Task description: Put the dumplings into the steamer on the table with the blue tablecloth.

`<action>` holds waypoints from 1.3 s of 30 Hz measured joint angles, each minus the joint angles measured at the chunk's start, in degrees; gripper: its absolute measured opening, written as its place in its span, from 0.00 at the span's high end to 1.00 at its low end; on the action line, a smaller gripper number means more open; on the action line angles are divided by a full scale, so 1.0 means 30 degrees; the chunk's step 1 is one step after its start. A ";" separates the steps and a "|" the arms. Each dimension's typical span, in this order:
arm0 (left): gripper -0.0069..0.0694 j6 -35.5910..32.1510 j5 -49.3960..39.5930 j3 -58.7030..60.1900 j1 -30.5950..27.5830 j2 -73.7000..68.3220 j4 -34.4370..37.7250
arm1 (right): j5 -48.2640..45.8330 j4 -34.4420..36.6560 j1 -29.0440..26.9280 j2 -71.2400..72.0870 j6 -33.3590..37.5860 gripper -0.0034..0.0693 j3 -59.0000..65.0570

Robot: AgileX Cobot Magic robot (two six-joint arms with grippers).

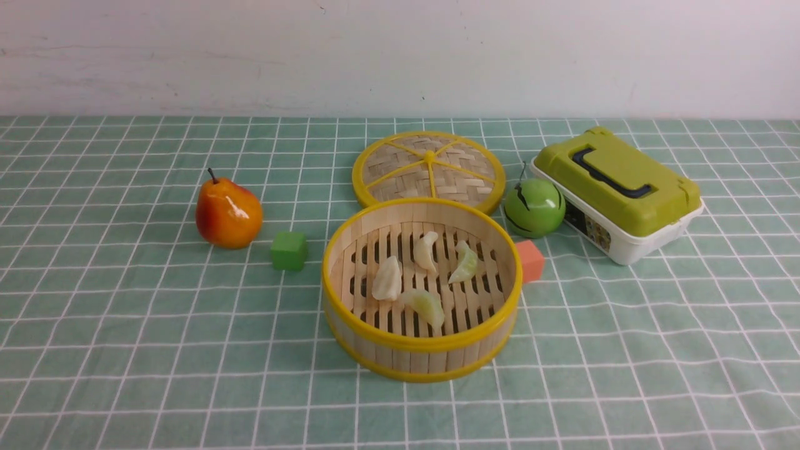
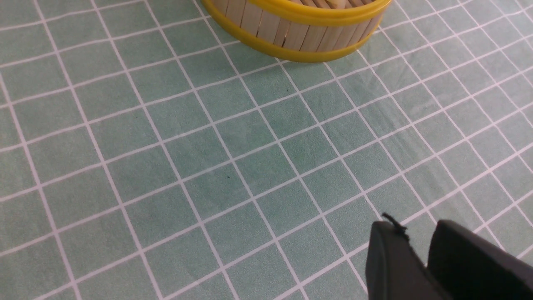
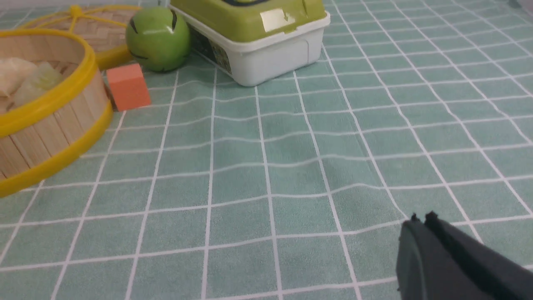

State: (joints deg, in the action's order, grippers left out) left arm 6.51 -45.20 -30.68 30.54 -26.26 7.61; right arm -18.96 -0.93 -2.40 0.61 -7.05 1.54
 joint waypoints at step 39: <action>0.69 0.0000 -0.0077 0.0000 0.0000 0.0000 -0.0131 | -0.0860 0.0000 0.0000 0.0000 -0.0034 0.95 -0.0159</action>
State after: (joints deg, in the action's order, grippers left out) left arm 6.51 -45.43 -30.68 30.54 -26.26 7.21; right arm -21.54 -0.93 -2.40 0.61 -7.16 1.06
